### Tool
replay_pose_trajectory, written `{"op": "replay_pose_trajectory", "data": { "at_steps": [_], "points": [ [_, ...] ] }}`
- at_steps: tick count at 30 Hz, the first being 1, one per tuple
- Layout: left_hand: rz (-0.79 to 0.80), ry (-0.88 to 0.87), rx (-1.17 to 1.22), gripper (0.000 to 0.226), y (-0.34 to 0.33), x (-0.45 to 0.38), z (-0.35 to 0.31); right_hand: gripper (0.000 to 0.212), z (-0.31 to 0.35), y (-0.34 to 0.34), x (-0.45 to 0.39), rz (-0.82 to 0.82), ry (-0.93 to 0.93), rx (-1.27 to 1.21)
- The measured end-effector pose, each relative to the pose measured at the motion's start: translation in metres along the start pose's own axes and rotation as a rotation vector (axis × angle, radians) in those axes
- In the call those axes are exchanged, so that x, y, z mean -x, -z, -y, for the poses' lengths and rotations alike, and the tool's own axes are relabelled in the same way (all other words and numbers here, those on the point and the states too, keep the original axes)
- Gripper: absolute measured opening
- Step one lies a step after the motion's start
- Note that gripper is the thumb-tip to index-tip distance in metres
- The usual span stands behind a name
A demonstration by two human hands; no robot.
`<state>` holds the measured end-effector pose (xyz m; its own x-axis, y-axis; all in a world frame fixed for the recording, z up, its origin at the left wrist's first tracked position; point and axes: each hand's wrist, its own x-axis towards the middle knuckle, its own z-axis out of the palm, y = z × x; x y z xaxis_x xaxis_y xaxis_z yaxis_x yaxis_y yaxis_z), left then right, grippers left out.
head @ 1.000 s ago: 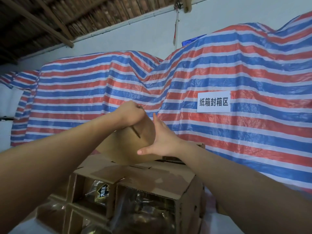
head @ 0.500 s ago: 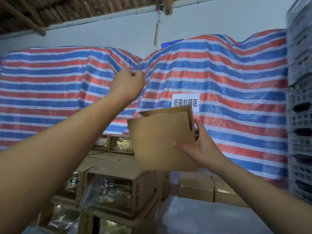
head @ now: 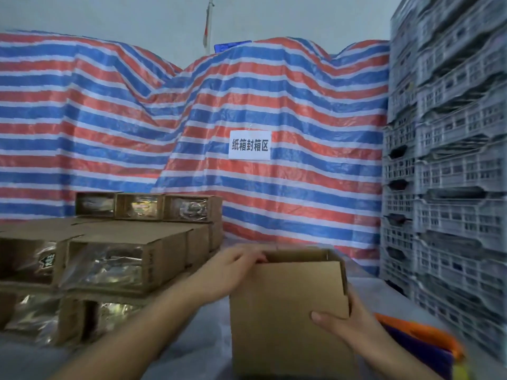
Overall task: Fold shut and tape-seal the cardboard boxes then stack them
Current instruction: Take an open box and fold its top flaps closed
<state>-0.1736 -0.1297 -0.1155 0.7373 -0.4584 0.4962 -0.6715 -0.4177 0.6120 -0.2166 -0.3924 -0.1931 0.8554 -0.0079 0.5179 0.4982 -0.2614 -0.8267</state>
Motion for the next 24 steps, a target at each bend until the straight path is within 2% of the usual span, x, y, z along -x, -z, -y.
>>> {"op": "replay_pose_trajectory", "data": {
  "at_steps": [2,6,8,10,11,12,14,16,17,19,21,24],
  "points": [
    [0.065,0.0,-0.085,0.046,-0.016,0.003,0.006,0.09,-0.016,0.002,0.016,0.021,-0.042,0.018],
    [-0.005,-0.066,-0.069,0.032,-0.027,0.001,0.008,0.095,-0.022,0.007,0.029,0.069,-0.162,-0.044],
    [-0.09,-0.137,-0.069,0.027,-0.024,0.001,0.006,0.076,-0.01,0.011,0.023,0.025,-0.151,-0.016],
    [-0.106,-0.212,-0.081,0.03,-0.016,0.002,0.003,0.041,0.008,0.018,0.015,-0.186,-0.019,0.065],
    [-0.061,-0.22,-0.096,0.034,-0.012,0.002,0.0,0.036,0.021,0.021,0.012,-0.281,0.097,0.156],
    [0.007,-0.197,-0.121,0.038,-0.009,0.001,-0.004,0.035,0.04,0.023,0.01,-0.301,0.222,0.277],
    [0.134,-0.1,-0.223,0.046,-0.007,-0.006,-0.018,0.043,0.079,0.02,0.005,-0.107,0.333,0.565],
    [0.191,-0.018,-0.361,0.055,-0.011,-0.017,-0.03,0.054,0.107,0.008,-0.004,0.18,0.208,0.814],
    [0.206,-0.011,-0.441,0.058,-0.014,-0.023,-0.036,0.05,0.116,0.003,-0.01,0.293,0.127,0.879],
    [0.246,-0.038,-0.558,0.057,-0.021,-0.031,-0.044,0.033,0.123,-0.003,-0.022,0.456,0.014,0.863],
    [0.316,-0.025,-0.577,0.056,-0.029,-0.034,-0.046,0.029,0.125,-0.003,-0.03,0.535,-0.077,0.767],
    [0.369,-0.05,-0.56,0.054,-0.036,-0.031,-0.043,0.041,0.12,-0.001,-0.035,0.618,-0.15,0.736]
  ]
}}
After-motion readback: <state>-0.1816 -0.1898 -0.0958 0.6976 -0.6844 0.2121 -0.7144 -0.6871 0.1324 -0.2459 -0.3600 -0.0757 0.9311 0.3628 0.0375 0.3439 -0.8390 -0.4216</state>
